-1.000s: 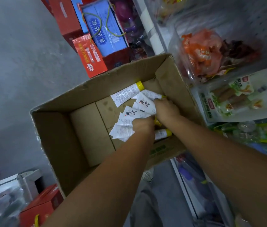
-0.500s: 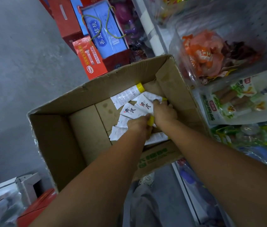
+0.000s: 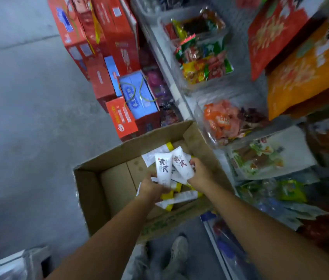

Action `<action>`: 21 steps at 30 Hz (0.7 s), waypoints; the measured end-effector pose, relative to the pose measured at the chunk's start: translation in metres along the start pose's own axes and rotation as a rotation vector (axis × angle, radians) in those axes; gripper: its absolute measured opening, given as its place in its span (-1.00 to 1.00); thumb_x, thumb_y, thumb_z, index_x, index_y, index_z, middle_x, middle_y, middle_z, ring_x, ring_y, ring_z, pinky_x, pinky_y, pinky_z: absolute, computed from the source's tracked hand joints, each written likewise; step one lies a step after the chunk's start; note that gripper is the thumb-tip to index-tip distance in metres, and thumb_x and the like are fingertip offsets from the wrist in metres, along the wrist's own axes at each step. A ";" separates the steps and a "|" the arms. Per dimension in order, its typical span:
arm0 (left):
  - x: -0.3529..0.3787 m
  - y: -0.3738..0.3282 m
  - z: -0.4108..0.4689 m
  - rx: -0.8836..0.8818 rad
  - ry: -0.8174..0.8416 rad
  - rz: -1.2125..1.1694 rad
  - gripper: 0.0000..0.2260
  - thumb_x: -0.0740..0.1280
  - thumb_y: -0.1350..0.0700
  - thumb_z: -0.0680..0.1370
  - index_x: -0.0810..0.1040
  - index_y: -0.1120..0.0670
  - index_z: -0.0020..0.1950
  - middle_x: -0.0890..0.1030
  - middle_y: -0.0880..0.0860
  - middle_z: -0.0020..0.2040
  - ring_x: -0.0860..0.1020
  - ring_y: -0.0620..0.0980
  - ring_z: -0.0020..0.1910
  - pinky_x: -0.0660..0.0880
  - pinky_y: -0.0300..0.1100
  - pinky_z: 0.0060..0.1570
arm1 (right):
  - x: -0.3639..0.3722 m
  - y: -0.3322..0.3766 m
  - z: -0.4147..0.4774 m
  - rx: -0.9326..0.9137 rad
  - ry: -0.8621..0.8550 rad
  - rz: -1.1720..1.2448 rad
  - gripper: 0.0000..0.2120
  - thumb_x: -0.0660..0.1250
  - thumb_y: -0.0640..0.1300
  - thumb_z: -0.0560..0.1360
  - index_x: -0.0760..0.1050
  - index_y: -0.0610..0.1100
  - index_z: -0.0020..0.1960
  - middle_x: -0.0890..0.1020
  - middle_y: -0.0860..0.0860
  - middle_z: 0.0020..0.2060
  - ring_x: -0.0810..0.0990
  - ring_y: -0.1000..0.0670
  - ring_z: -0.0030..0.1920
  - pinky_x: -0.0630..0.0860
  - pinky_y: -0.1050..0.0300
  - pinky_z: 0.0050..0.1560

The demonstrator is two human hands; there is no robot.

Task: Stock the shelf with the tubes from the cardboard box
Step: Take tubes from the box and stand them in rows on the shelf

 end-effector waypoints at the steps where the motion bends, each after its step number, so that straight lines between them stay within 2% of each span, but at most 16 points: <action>1: -0.006 -0.010 -0.011 0.040 -0.003 0.026 -0.53 0.56 0.37 0.26 0.44 -0.01 -0.04 0.61 0.16 0.01 0.63 0.18 0.01 0.62 0.19 0.00 | -0.012 0.007 -0.010 -0.002 -0.004 0.021 -0.57 0.42 -0.30 0.41 0.37 -0.08 0.20 0.50 -0.04 0.01 0.50 -0.05 0.01 0.37 0.15 -0.19; 3: -0.015 -0.035 -0.038 0.109 -0.003 0.039 -0.56 0.51 0.44 0.31 0.45 0.04 -0.02 0.61 0.19 0.01 0.64 0.23 -0.01 0.62 0.22 -0.03 | -0.039 0.022 -0.031 -0.021 -0.028 0.043 -0.46 0.46 -0.24 0.40 0.34 -0.06 0.30 0.54 -0.05 0.12 0.53 -0.09 0.08 0.52 0.03 -0.07; 4: -0.018 -0.050 -0.054 0.141 -0.002 0.041 -0.56 0.50 0.46 0.32 0.46 0.08 0.02 0.60 0.20 0.01 0.64 0.22 -0.05 0.61 0.22 -0.04 | -0.052 0.030 -0.041 -0.034 -0.054 0.061 -0.44 0.47 -0.22 0.39 0.34 -0.03 0.32 0.54 -0.06 0.17 0.54 -0.11 0.14 0.54 -0.04 0.03; 6: -0.021 -0.074 -0.083 0.191 0.021 0.028 -0.53 0.47 0.49 0.35 0.44 0.13 0.13 0.57 0.15 -0.05 0.61 0.12 -0.16 0.59 0.21 -0.05 | -0.075 0.045 -0.061 -0.064 -0.078 0.117 -0.43 0.48 -0.24 0.40 0.34 -0.03 0.33 0.54 -0.07 0.22 0.53 -0.13 0.20 0.53 -0.04 0.09; 9: -0.022 -0.107 -0.124 0.262 0.059 0.038 -0.51 0.48 0.46 0.37 0.43 0.10 0.19 0.57 0.11 -0.03 0.62 0.09 -0.15 0.62 0.21 -0.04 | -0.107 0.065 -0.088 -0.111 -0.127 0.216 -0.43 0.48 -0.32 0.40 0.34 -0.07 0.31 0.55 -0.07 0.21 0.55 -0.10 0.20 0.52 0.03 0.07; 13: -0.023 -0.157 -0.177 0.384 0.086 0.017 -0.52 0.48 0.45 0.38 0.44 0.05 0.15 0.58 0.12 0.04 0.62 0.12 -0.08 0.63 0.23 -0.08 | -0.151 0.096 -0.127 -0.192 -0.174 0.350 -0.44 0.45 -0.40 0.40 0.33 -0.09 0.29 0.55 -0.01 0.10 0.54 0.01 0.10 0.45 0.22 -0.10; 17: -0.025 -0.205 -0.227 0.494 0.112 -0.028 -0.51 0.50 0.46 0.36 0.47 -0.01 0.08 0.60 0.29 0.04 0.65 0.26 -0.05 0.62 0.27 -0.19 | -0.197 0.130 -0.164 -0.290 -0.240 0.394 -0.44 0.48 -0.41 0.36 0.33 -0.03 0.19 0.59 -0.10 0.15 0.62 -0.07 0.07 0.57 0.14 -0.08; 20: -0.033 -0.239 -0.275 0.596 0.099 -0.021 -0.55 0.45 0.47 0.42 0.44 0.03 0.11 0.59 0.24 0.03 0.64 0.12 -0.17 0.60 -0.11 -0.39 | -0.226 0.156 -0.196 -0.358 -0.263 0.401 -0.43 0.47 -0.40 0.37 0.32 0.01 0.20 0.60 -0.04 0.08 0.64 -0.08 0.05 0.59 0.16 -0.09; 21: -0.036 -0.249 -0.288 0.631 0.096 -0.007 -0.55 0.46 0.46 0.42 0.44 0.01 0.10 0.58 0.22 0.04 0.63 0.10 -0.17 0.59 -0.12 -0.39 | -0.235 0.163 -0.207 -0.367 -0.281 0.398 -0.43 0.49 -0.36 0.37 0.32 0.06 0.19 0.60 0.00 0.08 0.64 -0.04 0.02 0.60 0.11 -0.06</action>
Point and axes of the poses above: each hand's wrist, its own z-axis towards the middle knuckle, its own x-axis out of the palm, y = z × x, the point moved 10 cm from there along z, towards the middle knuckle
